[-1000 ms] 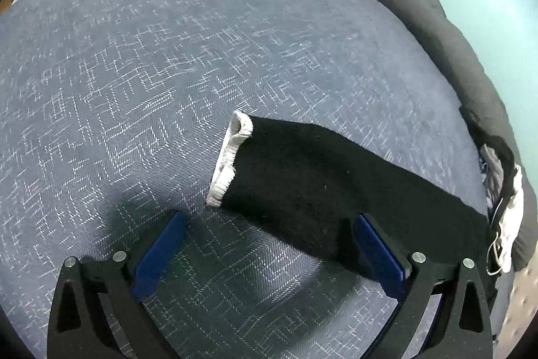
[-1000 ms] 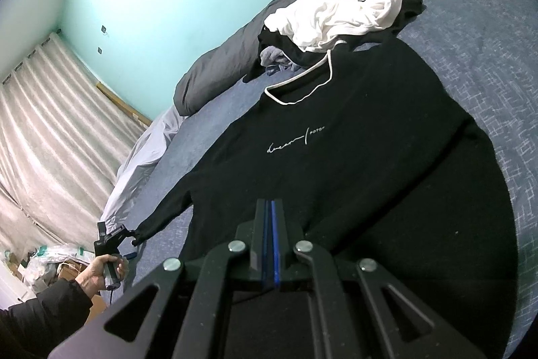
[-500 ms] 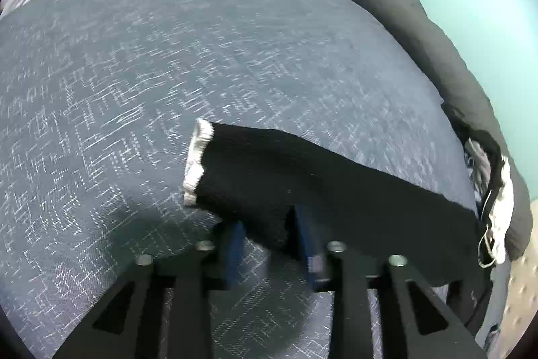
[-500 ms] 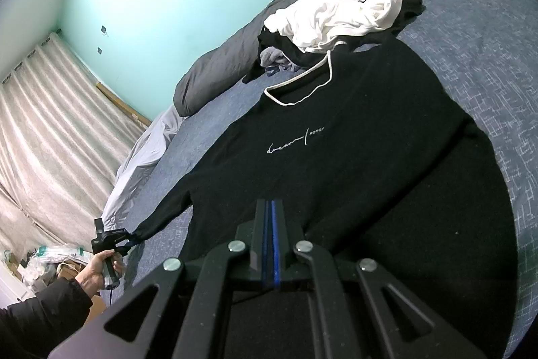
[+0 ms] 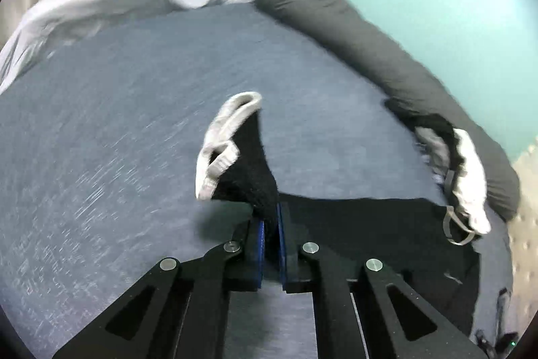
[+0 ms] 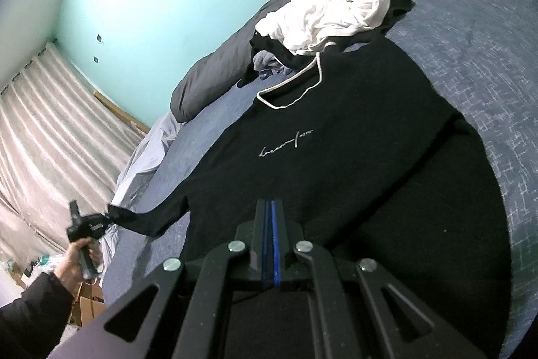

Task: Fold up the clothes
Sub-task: 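Fold the held sleeve across the sweatshirt body with the left gripper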

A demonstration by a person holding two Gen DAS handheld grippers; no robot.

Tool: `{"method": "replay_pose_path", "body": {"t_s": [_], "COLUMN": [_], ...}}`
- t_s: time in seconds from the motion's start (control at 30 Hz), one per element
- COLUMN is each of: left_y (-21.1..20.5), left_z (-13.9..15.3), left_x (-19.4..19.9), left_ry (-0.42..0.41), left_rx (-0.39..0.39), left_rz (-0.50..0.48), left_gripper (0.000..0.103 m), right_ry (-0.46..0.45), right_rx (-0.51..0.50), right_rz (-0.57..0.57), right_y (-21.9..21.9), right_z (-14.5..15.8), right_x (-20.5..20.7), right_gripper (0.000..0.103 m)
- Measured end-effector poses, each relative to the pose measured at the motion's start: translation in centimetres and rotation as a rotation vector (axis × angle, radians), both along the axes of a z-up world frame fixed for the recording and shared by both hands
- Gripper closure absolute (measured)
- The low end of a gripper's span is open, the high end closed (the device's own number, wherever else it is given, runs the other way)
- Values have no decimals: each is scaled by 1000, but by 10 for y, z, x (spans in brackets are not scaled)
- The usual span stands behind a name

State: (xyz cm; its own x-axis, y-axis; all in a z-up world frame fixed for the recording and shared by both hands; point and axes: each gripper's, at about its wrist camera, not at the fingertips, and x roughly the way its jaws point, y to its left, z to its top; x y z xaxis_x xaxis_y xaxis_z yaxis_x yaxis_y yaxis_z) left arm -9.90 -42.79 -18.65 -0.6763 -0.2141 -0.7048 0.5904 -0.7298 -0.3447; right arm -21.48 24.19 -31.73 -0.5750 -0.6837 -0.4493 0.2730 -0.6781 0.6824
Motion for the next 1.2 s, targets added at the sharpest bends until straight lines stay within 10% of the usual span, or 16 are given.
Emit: {"method": "replay_pose_path", "body": {"t_s": [0.63,0.87,1.2], "left_y": [299,439,527], "left_z": [153,88,-39], "left_x": [-122,-132,-134], "left_ry": [121,17,-185], "left_rx": [-134,-129,-110], "left_rz": [-614,-901,-1007], "left_gripper": [97,97,93], "right_ry": [-19,-22,-82], "right_rx": [-56,-82,-109], "right_rz": [-104,-130,-137], "right_y": [65,92,111], "right_z": [2,8,-2], "right_x": [14,27,27], "right_gripper": [101,101,101]}}
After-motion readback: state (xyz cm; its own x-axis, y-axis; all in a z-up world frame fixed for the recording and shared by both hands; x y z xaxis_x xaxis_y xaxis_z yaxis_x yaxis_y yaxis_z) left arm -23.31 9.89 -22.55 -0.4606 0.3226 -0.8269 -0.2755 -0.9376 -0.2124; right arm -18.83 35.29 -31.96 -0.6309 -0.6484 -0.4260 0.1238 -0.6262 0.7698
